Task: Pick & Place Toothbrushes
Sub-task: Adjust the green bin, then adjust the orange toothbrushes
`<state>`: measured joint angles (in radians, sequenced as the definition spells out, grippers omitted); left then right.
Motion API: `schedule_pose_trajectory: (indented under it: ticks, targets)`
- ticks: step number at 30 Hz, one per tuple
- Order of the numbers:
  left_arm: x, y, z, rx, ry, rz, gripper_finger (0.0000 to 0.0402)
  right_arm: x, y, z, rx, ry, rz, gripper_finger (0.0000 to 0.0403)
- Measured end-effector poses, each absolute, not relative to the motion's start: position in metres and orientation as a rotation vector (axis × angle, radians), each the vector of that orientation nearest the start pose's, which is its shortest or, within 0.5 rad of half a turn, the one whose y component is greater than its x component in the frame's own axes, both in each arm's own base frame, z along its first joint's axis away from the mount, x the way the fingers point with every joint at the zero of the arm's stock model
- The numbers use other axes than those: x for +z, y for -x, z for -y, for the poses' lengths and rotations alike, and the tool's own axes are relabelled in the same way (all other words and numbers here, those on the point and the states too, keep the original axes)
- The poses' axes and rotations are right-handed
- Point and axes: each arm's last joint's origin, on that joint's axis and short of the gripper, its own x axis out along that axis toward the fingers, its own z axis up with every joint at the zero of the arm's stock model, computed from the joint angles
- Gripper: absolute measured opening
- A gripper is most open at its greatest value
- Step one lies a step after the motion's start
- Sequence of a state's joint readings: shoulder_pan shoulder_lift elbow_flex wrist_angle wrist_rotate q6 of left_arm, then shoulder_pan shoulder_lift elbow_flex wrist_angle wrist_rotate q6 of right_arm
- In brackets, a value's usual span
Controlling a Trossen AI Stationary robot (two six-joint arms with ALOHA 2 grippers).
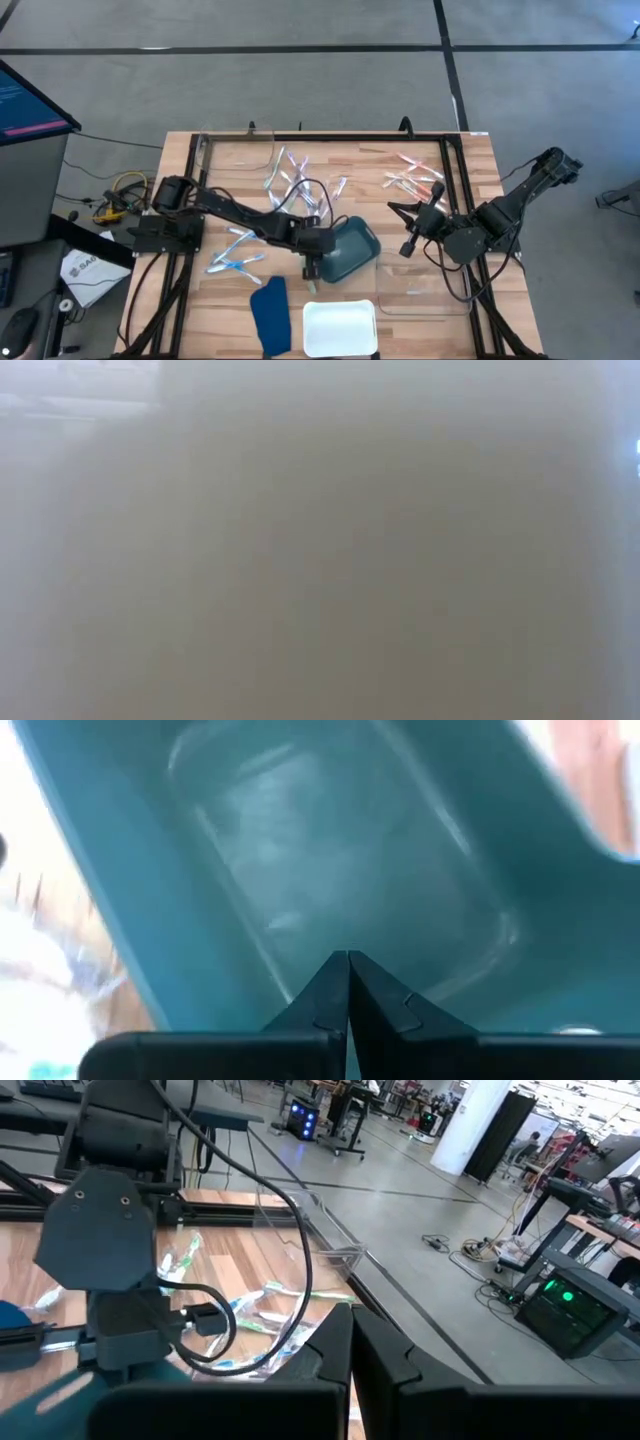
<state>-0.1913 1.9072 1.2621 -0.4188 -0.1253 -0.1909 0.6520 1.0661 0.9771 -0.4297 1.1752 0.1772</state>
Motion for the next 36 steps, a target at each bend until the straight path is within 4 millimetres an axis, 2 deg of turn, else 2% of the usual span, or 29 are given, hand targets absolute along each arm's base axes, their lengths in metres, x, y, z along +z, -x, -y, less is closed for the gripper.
schedule_pose_trajectory:
  ticks: [10, 16, 22, 26, 28, 33, 36]
  targets:
    - [0.169, -0.362, 0.066, 0.052, -0.067, -1.211, 0.0001, 0.333, -0.183, -0.106, -0.536, 0.24, -0.273, 0.0]
    - [0.195, -0.351, 0.063, 0.04, -0.107, -1.186, 0.0001, 0.332, -0.183, -0.106, -0.535, 0.233, -0.279, 0.0]
    - [0.244, -0.338, 0.067, 0.045, -0.143, -0.984, 0.0001, 0.33, -0.182, -0.105, -0.54, 0.23, -0.292, 0.0]
    - [0.275, -0.335, 0.066, 0.013, -0.146, -0.729, 0.0001, 0.33, -0.182, -0.105, -0.541, 0.23, -0.292, 0.0]
    - [0.284, -0.334, 0.06, 0.01, -0.146, -0.588, 0.0001, 0.33, -0.181, -0.105, -0.557, 0.227, -0.284, 0.0]
    - [0.285, -0.329, 0.034, 0.025, -0.041, -0.399, 0.0001, 0.327, -0.181, -0.095, -0.675, 0.211, -0.269, 0.0]
    - [0.266, -0.321, 0.029, 0.018, -0.014, -0.397, 0.0001, 0.322, -0.185, -0.075, -0.806, 0.194, -0.287, 0.0]
